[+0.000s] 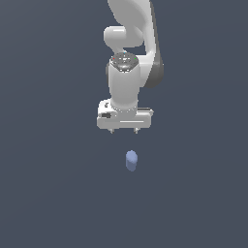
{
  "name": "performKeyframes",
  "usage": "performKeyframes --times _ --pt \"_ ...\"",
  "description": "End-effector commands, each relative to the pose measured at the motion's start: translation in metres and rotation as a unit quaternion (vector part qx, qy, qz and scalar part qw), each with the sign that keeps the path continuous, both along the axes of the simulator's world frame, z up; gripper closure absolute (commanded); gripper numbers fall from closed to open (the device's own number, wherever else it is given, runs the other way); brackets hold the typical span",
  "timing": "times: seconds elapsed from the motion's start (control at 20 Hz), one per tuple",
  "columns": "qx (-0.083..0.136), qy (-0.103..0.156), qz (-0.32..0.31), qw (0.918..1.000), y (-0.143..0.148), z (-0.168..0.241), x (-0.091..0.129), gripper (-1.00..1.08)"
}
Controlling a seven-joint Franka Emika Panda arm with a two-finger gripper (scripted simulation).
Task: Pick up the object and move it to a goal position.
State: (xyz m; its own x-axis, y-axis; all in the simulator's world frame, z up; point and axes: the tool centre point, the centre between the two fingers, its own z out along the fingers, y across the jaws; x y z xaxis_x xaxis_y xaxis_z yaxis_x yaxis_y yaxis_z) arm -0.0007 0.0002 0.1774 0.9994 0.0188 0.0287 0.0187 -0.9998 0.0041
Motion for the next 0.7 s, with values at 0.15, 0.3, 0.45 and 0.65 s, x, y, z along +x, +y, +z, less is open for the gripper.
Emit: performKeyframes --times 0.15,0.3,0.45,0.65 --pt "0.0 0.0 0.005 1.0 0.002 -0.001 0.0 -0.92" --pt "0.0 0.0 0.007 1.0 0.002 -0.001 0.001 -0.92" --pt "-0.001 0.001 0.014 0.9999 0.003 -0.002 0.004 -0.92" --pt "-0.002 0.002 0.031 0.9995 0.006 -0.004 0.013 -0.92"
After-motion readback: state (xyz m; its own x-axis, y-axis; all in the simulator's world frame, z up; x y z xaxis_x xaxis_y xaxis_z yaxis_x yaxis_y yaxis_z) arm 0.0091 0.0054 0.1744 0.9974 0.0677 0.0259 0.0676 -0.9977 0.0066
